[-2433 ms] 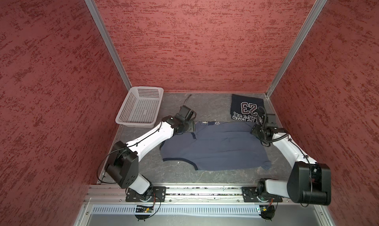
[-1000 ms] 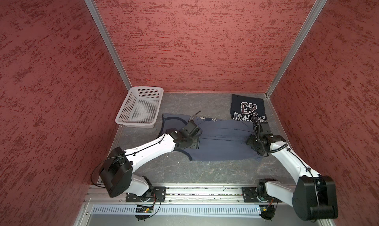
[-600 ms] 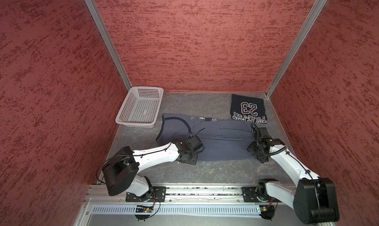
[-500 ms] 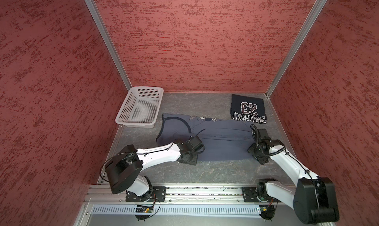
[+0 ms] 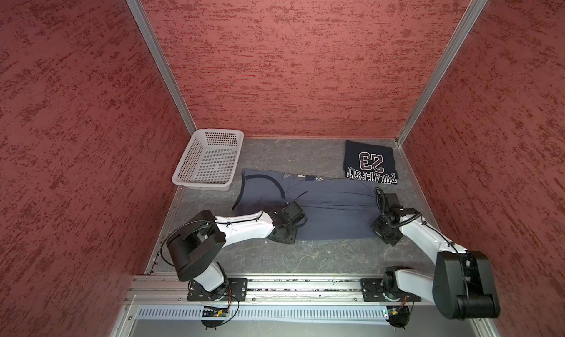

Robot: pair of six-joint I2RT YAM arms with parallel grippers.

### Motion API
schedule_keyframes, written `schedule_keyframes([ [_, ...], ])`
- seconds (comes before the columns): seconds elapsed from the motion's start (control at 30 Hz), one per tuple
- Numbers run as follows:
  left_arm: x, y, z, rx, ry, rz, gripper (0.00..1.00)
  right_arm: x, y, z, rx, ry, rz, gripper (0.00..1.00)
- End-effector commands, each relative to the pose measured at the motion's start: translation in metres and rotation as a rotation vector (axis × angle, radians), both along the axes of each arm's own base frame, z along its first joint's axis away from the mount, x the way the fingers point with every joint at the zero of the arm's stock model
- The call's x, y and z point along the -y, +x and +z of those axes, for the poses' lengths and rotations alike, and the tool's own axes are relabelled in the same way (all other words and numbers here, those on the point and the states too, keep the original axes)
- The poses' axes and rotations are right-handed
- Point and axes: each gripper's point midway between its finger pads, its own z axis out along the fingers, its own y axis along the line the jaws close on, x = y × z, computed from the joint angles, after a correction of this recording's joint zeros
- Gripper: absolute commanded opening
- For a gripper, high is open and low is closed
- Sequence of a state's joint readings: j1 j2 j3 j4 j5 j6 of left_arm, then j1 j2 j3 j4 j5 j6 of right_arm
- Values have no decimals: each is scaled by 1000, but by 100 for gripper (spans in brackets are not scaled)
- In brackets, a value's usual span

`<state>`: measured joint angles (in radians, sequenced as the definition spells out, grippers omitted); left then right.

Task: Fold and stack tank tops
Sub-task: Fold the tank top at the center of the table.

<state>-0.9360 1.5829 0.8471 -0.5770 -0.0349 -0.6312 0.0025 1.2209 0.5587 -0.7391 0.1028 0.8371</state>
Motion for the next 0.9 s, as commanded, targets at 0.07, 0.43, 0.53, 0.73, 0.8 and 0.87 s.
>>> schedule_keyframes([
  [0.07, -1, 3, 7, 25, -22, -3, 14, 15, 9, 17, 46, -84, -15, 14],
  [0.43, 3, 11, 56, 107, -116, -5, 4, 15, 16, 40, 101, -87, 6, 5],
  [0.53, 2, 20, 66, 92, -159, 17, 4, 8, 28, 49, 122, -56, 48, 6],
  [0.73, -4, 58, 73, 66, -214, 80, 6, 8, 60, 60, 115, -87, 155, 9],
  [0.8, 0, 71, 73, 55, -216, 79, 7, 4, 75, 60, 117, -74, 186, 10],
  [0.87, 4, 85, 71, 49, -201, 84, 8, 2, 89, 60, 124, -67, 208, 11],
])
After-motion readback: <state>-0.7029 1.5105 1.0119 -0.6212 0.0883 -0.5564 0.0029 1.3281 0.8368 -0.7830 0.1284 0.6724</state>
